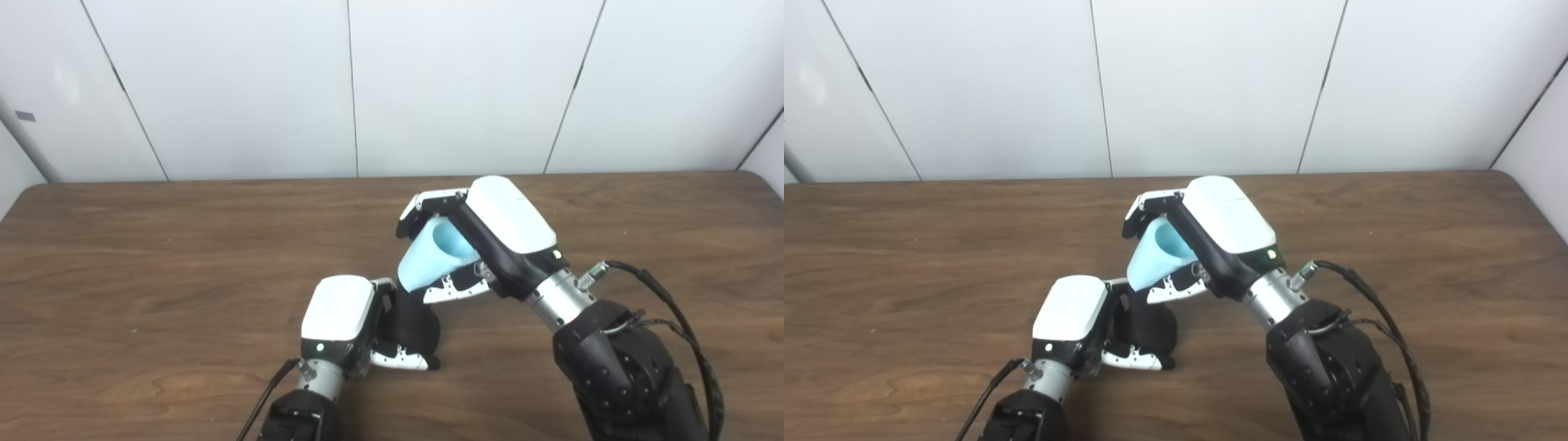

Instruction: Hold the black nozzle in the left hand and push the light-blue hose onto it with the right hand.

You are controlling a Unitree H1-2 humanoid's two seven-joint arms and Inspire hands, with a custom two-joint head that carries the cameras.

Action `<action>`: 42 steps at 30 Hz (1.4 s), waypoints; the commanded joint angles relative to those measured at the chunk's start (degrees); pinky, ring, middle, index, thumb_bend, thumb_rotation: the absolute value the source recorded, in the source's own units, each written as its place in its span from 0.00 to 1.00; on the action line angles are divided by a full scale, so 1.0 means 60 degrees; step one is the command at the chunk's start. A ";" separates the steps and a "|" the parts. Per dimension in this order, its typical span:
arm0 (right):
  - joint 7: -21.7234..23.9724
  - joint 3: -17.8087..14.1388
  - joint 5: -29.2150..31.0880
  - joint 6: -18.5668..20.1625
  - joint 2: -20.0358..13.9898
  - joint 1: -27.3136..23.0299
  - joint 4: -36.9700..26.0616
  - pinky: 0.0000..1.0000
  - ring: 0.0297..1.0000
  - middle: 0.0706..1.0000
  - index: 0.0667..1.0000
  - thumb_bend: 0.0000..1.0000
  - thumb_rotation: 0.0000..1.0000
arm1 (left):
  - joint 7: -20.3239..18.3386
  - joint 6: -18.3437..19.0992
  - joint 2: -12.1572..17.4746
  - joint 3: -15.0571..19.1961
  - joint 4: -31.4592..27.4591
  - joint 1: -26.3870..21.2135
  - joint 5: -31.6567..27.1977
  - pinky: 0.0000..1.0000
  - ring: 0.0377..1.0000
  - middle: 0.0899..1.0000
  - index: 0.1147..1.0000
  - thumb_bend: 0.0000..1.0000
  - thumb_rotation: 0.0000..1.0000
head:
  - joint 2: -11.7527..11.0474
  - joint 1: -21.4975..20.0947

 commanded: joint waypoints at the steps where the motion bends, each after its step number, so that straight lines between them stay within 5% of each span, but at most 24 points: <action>1: -0.0170 -0.0102 0.0138 -0.0077 0.0110 -0.0241 -0.0111 0.26 0.38 0.51 0.50 0.49 0.00 | -0.0992 -0.0098 -0.0040 -0.0469 0.0600 0.0637 -0.0231 0.38 0.45 0.47 0.41 0.48 0.00 | 0.0018 0.0006; 32: 0.0239 0.0221 0.0174 -0.0015 0.0031 -0.0592 0.0546 0.28 0.38 0.50 0.49 0.49 0.00 | -0.1338 0.0006 -0.0106 -0.0725 0.0477 0.0639 0.0014 0.34 0.43 0.48 0.41 0.48 0.00 | 0.0124 0.0027; 42: 0.1932 0.0341 -0.0073 0.0697 -0.0466 -0.1493 0.0402 0.27 0.37 0.48 0.49 0.49 0.00 | -0.1492 0.0100 -0.0118 -0.0823 0.0383 0.0592 0.0139 0.36 0.44 0.47 0.42 0.48 0.00 | 0.0170 0.0017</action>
